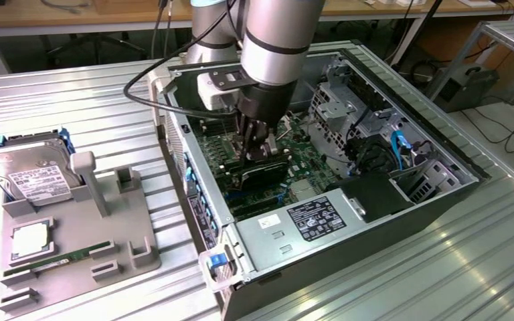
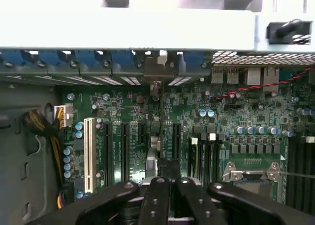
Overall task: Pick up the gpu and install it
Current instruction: 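Insert the gpu into the slot, then press down on the gpu until it lock into place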
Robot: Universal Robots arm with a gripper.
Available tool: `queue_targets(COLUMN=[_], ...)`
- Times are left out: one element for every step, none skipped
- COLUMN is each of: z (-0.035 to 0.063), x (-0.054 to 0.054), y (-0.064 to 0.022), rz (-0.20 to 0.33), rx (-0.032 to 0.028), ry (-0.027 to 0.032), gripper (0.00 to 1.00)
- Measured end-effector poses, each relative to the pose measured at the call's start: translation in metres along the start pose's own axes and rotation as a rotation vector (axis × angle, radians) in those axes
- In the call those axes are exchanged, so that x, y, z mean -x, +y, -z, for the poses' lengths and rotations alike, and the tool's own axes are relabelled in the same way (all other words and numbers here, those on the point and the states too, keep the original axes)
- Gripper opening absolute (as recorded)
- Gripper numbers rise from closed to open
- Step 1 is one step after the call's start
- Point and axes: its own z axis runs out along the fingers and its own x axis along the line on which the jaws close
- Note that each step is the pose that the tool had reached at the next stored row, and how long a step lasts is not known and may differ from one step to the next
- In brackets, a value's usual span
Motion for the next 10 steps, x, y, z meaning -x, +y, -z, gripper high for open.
queue_targets(z=[0.0045, 0.0085, 0.0112, 0.0125, 0.0130, 0.0130, 0.0131, 0.0131, 0.0131, 0.0131], x=[0.0001, 0.0001, 0.0002, 0.0003, 0.0003, 0.0003, 0.0003, 0.0003, 0.0003, 0.0003], y=[0.0001, 0.0003, 0.0004, 0.0004, 0.0004, 0.0004, 0.0004, 0.0004, 0.0004, 0.0004], rz=[0.000, 0.000, 0.000, 0.000, 0.000, 0.000, 0.000, 0.000, 0.000, 0.000], rx=[-0.0002, -0.0001, 0.0000, 0.0000, -0.0001, -0.0001, 0.0000, 0.0000, 0.0000, 0.0000], ry=[-0.0003, -0.0001, -0.0001, 0.0000, -0.0002, -0.0003, 0.0000, -0.0001, -0.0001, -0.0001], gripper=[0.11, 0.11, 0.11, 0.11, 0.11, 0.11, 0.11, 0.11, 0.11, 0.11])
